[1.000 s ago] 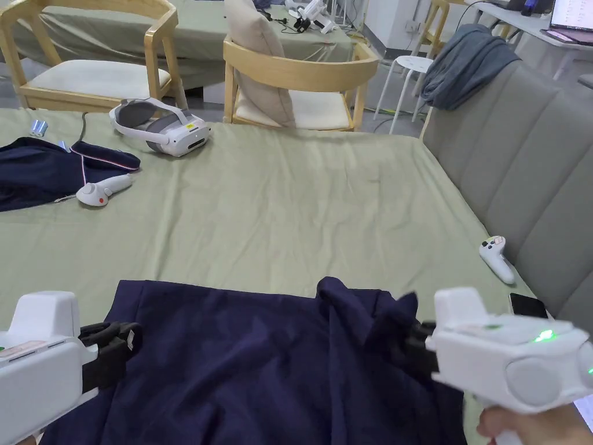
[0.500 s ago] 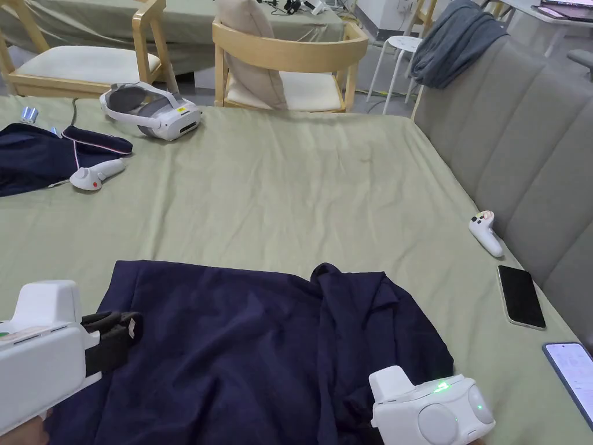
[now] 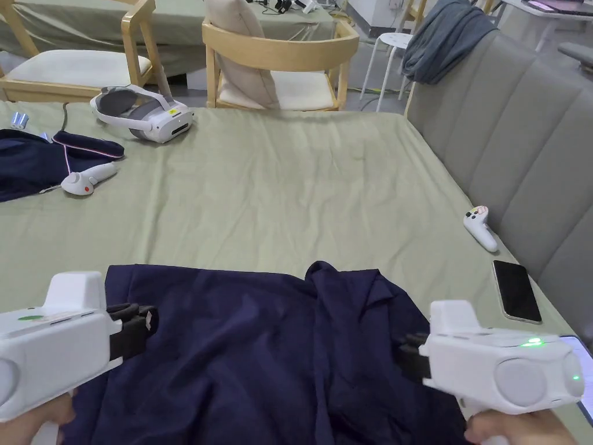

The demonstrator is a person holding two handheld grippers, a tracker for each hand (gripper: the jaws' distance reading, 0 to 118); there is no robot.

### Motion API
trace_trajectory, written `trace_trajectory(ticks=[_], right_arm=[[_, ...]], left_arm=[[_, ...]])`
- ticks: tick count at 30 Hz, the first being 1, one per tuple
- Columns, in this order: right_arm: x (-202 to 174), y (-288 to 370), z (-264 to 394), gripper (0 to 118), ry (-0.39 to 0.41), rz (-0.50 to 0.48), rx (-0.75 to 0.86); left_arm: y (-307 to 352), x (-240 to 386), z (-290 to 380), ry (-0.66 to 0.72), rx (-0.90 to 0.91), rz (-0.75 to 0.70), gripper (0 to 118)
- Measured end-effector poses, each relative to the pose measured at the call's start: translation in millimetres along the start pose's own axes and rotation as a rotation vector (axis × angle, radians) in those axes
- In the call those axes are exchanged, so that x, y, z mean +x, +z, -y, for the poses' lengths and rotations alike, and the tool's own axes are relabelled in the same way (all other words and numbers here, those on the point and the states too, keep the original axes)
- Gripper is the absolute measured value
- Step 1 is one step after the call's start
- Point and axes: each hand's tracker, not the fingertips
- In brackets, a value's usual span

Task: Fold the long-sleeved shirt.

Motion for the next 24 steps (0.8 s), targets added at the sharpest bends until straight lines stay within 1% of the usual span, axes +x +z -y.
trace_trajectory(ticks=[1, 2, 3, 4, 6, 7, 8, 9, 10, 11, 12, 13, 15, 18, 19, 20, 21, 22, 23, 24], right_arm=[[2.0, 3.8, -3.0, 1, -0.013, 0.001, 0.028], [3.9, 5.9, -6.0, 1, 0.002, 0.002, 0.020], [5.1, 7.8, -7.7, 1, 0.000, 0.001, 0.023], [6.5, 8.5, -9.4, 1, -0.001, -0.003, 0.027], [8.9, 7.1, -10.6, 1, -0.019, -0.007, 0.030], [9.9, 5.0, -10.1, 1, -0.027, -0.006, 0.028], [10.3, 2.0, -9.5, 1, -0.028, -0.007, 0.021], [10.5, -1.6, -8.6, 1, -0.027, -0.005, 0.011], [10.6, -5.7, -7.3, 1, -0.022, -0.002, 0.002], [10.3, -9.9, -7.7, 1, -0.017, -0.002, -0.009], [12.0, -15.3, -7.6, 1, -0.019, -0.001, -0.023], [14.5, -21.9, -8.9, 1, -0.025, -0.001, -0.040], [19.7, -34.0, -14.3, 1, -0.041, 0.010, -0.057], [26.6, -52.3, -34.0, 1, -0.049, 0.030, -0.058], [31.9, -58.4, -43.5, 1, -0.052, 0.037, -0.053], [33.7, -65.6, -54.8, 1, -0.049, 0.040, -0.046], [36.0, -75.1, -67.5, 1, -0.044, 0.040, -0.039], [38.0, -86.5, -81.0, 1, -0.039, 0.045, -0.035], [37.5, -96.0, -95.7, 1, -0.042, 0.056, -0.035], [40.4, -107.5, -108.2, 2, -0.042, 0.059, -0.041]], left_arm=[[-10.6, -1.5, -5.1, -0.008, -0.014, -0.018, 4], [-20.0, -5.3, -9.4, -0.013, -0.022, -0.045, 4], [-35.2, -13.4, -18.5, -0.001, -0.016, -0.082, 6], [-47.2, -21.2, -26.5, 0.011, -0.012, -0.114, 25], [-76.9, -40.3, -47.0, 0.048, -0.016, -0.161, 90], [-95.9, -52.7, -56.8, 0.059, -0.044, -0.182, 111], [-114.1, -63.7, -64.9, 0.064, -0.079, -0.208, 107], [-131.8, -70.8, -74.0, 0.041, -0.122, -0.233, 102], [-145.2, -78.7, -80.7, 0.030, -0.130, -0.249, 99], [-160.4, -85.2, -83.1, 0.003, -0.149, -0.281, 99], [-174.2, -90.4, -83.8, -0.008, -0.181, -0.313, 92], [-183.5, -97.2, -84.1, -0.003, -0.200, -0.345, 90], [-199.5, -104.9, -80.9, 0.002, -0.232, -0.359, 93], [-217.3, -112.0, -72.6, 0.028, -0.285, -0.306, 92], [-223.0, -109.7, -68.2, 0.014, -0.308, -0.303, 83], [-225.9, -106.5, -65.6, 0.001, -0.321, -0.310, 65], [-227.6, -105.4, -62.4, -0.033, -0.334, -0.339, 55], [-222.9, -105.4, -66.5, -0.107, -0.297, -0.369, 32], [-218.4, -105.1, -72.1, -0.067, -0.309, -0.253, 11], [-214.9, -102.0, -74.8, -0.020, -0.300, -0.202, 10]])
